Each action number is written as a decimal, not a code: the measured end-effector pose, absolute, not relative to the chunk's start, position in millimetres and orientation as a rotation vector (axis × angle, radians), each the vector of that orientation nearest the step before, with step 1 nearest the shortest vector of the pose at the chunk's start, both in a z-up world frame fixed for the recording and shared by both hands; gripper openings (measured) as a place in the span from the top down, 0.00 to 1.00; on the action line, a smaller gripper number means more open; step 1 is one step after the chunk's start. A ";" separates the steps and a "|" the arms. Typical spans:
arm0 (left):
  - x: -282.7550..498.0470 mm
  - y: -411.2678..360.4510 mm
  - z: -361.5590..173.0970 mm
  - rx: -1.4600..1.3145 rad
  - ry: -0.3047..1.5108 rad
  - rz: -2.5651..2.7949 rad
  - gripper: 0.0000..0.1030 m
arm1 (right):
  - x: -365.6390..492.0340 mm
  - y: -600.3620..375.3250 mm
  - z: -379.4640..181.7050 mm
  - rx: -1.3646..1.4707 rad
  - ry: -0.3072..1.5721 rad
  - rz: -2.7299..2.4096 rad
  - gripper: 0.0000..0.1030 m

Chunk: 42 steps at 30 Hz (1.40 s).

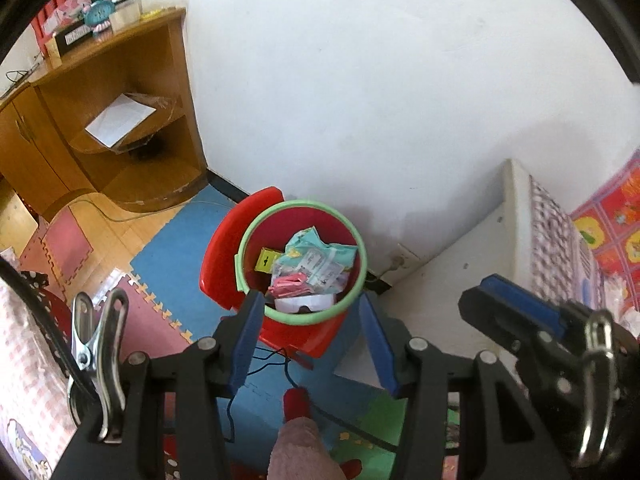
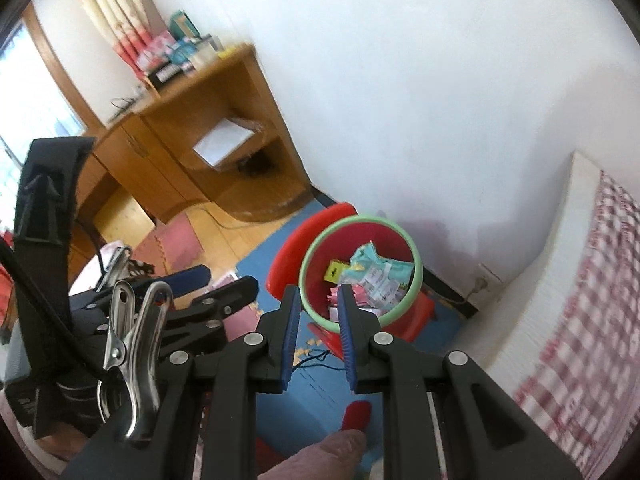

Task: Collect trash
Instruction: 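Move both grippers from the bucket back to the trash on the bed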

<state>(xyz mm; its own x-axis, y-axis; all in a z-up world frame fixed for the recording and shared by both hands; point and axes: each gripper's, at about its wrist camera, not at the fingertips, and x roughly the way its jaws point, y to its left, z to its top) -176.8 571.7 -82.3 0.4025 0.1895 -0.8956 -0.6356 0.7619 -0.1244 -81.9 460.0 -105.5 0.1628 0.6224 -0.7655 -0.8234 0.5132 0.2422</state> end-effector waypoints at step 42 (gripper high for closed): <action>-116.4 191.8 36.2 -0.201 0.944 -0.086 0.49 | -135.0 18.2 -8.1 0.121 0.731 0.560 0.80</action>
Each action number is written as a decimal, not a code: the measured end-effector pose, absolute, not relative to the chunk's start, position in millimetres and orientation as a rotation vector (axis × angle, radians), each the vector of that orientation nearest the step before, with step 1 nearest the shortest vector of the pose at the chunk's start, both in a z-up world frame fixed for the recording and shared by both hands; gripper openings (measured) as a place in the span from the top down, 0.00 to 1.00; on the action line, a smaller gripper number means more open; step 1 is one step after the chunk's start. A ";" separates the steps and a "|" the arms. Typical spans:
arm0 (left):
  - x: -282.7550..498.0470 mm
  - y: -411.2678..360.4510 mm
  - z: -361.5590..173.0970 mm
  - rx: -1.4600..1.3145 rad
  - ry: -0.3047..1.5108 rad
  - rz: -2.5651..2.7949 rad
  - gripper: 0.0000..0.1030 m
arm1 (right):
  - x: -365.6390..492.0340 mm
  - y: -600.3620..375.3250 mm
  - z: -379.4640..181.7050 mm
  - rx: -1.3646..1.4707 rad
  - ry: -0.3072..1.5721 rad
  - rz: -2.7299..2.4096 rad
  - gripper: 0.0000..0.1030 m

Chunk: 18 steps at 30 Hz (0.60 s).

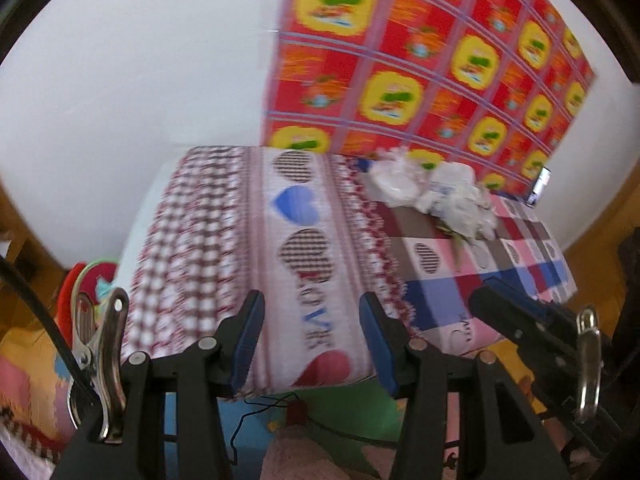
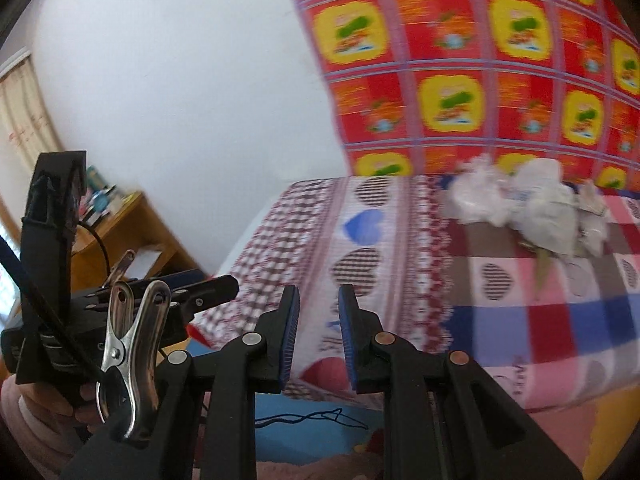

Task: Collect trash
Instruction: 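Move both grippers from the bucket back to the trash on the bed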

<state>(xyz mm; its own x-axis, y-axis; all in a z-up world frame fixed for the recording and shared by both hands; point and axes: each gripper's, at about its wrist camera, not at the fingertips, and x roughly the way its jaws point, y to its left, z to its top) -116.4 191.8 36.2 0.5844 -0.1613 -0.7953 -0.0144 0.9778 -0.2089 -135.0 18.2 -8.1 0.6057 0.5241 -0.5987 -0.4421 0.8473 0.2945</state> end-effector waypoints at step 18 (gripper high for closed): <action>3.3 72.2 29.4 -0.058 0.965 -0.381 0.50 | -65.7 -93.9 -11.6 0.219 0.676 0.338 0.79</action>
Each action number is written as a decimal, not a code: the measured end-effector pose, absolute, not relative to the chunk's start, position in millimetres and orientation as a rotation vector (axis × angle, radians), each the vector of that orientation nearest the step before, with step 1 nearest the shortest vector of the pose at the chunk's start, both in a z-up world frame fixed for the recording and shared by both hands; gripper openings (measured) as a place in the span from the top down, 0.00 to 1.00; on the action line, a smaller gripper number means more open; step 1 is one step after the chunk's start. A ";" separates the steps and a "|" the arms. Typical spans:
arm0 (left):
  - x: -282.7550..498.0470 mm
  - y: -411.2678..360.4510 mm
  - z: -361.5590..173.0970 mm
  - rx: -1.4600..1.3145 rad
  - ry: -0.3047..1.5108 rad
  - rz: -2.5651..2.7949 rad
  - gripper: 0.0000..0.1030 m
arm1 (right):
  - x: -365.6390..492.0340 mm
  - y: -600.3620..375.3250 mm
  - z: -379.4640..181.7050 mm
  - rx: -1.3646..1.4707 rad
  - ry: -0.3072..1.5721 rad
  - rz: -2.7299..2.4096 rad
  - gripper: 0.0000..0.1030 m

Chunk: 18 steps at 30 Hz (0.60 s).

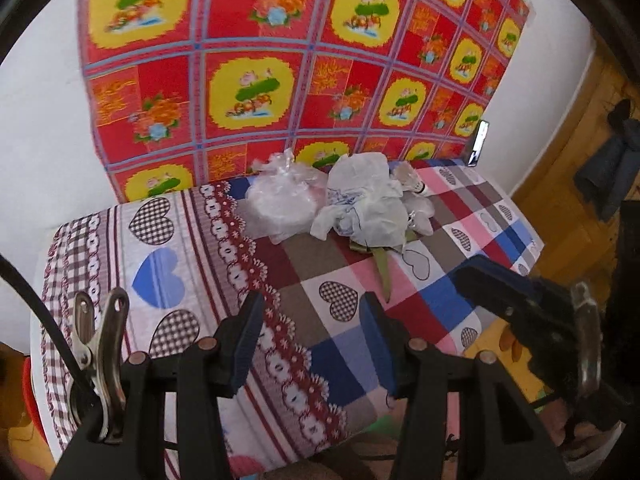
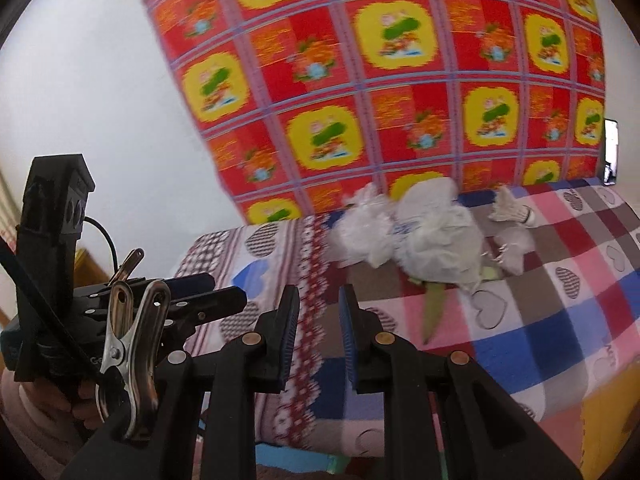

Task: Collect trash
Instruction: 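Move both grippers from the bucket back to the trash on the bed, then lower the right gripper onto the crumpled white printed paper bag and close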

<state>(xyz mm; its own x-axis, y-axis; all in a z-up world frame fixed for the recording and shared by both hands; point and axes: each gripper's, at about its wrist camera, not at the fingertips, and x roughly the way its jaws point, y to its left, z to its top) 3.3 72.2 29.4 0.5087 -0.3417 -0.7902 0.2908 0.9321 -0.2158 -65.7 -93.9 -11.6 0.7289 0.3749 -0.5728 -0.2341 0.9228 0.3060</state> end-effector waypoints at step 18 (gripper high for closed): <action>81.6 -30.7 17.1 -0.111 1.008 -0.266 0.50 | 15.7 -224.2 -33.5 0.196 0.756 0.398 0.72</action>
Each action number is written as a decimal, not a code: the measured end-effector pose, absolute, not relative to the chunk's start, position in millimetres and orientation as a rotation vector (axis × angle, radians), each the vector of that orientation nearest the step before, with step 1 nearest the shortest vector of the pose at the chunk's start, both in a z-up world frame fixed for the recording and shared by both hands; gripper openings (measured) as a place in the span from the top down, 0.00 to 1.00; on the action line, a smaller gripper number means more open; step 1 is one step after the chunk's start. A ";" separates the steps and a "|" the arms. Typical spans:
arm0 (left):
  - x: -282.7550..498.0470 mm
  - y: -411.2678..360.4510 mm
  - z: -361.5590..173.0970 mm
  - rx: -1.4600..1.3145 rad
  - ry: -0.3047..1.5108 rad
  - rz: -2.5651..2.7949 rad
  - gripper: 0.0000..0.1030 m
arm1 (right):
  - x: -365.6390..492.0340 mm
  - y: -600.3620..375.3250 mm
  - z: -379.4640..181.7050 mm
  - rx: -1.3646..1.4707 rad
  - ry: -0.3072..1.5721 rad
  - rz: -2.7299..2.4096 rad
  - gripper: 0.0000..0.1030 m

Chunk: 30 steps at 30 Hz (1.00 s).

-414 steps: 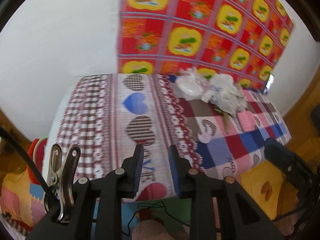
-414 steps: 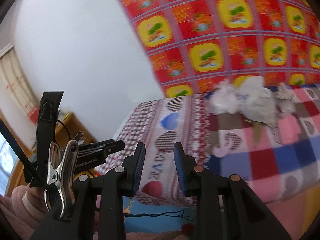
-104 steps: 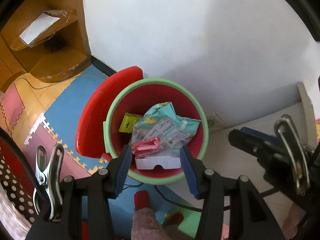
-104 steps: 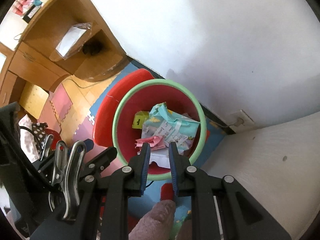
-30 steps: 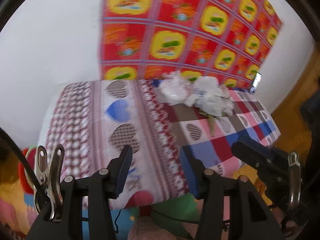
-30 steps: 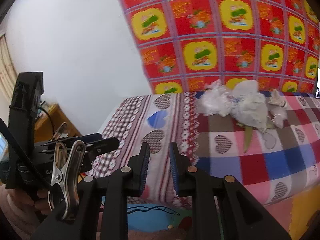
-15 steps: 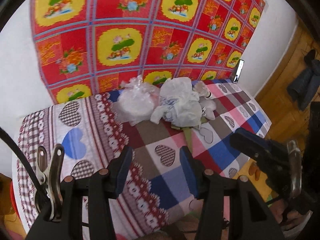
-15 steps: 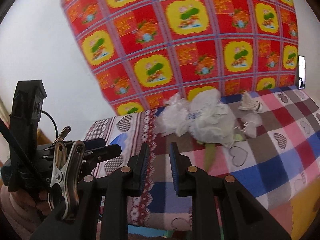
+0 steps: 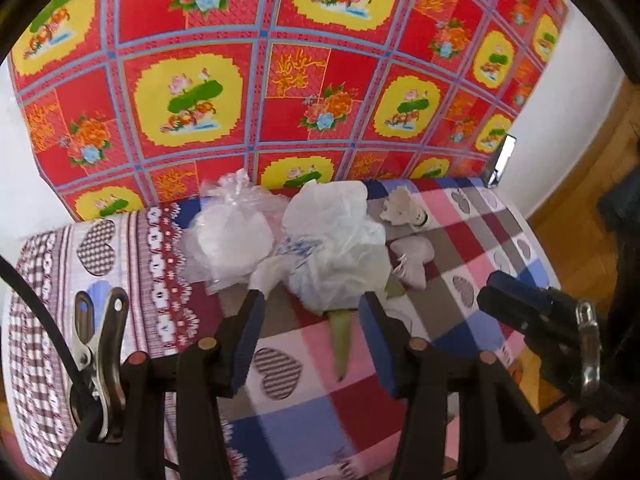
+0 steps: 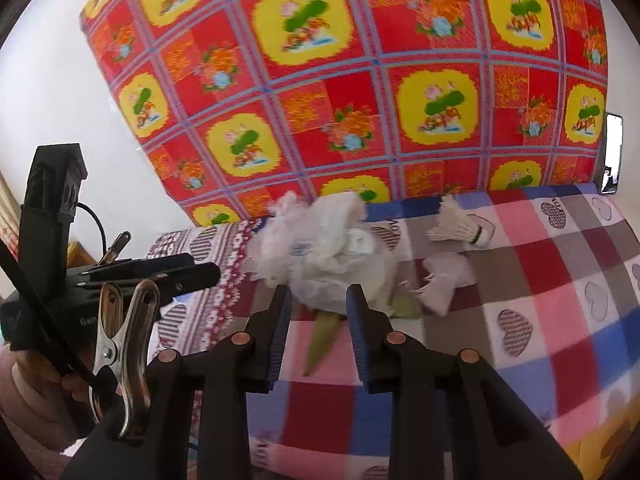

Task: Collect trash
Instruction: 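Lower the right gripper onto the crumpled white printed paper bag and close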

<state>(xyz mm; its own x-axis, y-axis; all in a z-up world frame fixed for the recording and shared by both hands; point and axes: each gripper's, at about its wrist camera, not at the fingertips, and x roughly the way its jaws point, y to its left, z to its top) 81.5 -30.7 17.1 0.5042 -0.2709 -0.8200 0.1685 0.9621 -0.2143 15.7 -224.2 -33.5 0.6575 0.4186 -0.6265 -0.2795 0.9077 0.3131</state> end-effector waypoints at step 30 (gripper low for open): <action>159.9 -84.8 -49.1 -0.120 1.133 -0.051 0.50 | 147.5 -268.4 -81.1 0.188 0.905 0.591 0.67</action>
<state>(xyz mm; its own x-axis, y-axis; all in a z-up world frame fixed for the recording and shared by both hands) 159.9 -84.8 -49.1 0.4240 -0.1013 -0.9000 -0.0201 0.9924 -0.1212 147.5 -268.4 -81.1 0.4721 0.5564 -0.6838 -0.4028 0.8261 0.3941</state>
